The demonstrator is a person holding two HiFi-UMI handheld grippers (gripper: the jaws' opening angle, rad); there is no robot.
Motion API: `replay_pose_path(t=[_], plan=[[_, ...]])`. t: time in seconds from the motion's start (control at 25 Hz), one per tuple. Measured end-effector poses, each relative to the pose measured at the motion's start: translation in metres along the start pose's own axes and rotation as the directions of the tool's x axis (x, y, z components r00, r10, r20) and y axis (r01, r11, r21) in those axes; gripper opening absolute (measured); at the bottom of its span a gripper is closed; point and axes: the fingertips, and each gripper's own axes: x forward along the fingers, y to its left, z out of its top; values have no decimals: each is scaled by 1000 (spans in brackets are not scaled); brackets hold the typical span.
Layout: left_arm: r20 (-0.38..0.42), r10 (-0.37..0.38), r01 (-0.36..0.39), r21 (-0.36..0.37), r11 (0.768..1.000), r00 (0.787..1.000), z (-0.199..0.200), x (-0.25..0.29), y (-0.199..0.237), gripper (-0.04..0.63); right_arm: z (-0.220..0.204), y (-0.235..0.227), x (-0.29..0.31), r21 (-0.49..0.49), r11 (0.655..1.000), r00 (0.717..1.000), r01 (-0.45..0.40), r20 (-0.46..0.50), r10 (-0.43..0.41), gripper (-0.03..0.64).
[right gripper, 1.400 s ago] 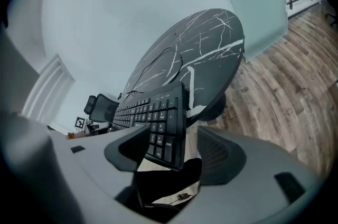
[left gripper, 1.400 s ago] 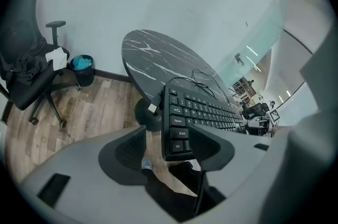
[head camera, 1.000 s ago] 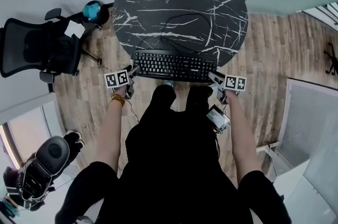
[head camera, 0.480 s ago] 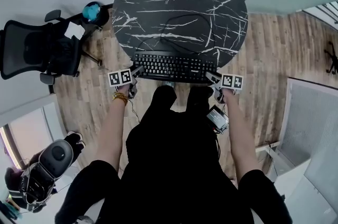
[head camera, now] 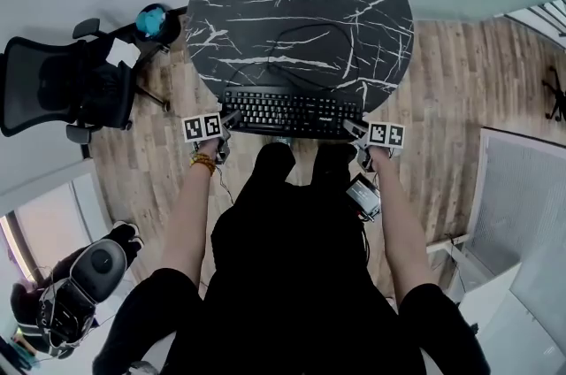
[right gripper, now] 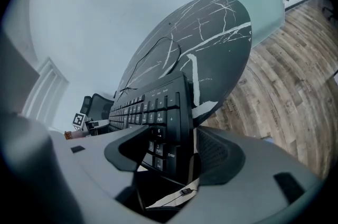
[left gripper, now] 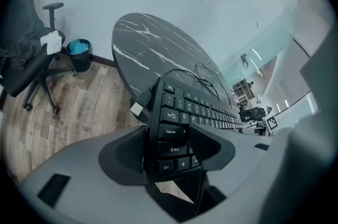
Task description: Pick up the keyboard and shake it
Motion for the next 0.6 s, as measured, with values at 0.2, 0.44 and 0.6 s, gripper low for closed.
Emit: replay_pose_path(t=[0.2, 0.44, 0.6], plan=[[8, 2, -2, 10, 1000, 1000, 0, -1, 0, 252, -2, 0, 0, -15, 999, 999, 35, 5, -35, 259], [13, 0, 0, 10, 1000, 1000, 2, 1, -1, 252, 0, -1, -1, -11, 1000, 1000, 25, -4, -25, 259], [10, -2, 2, 17, 1000, 1000, 2, 1, -2, 252, -2, -1, 0, -29, 999, 999, 35, -25, -36, 259]])
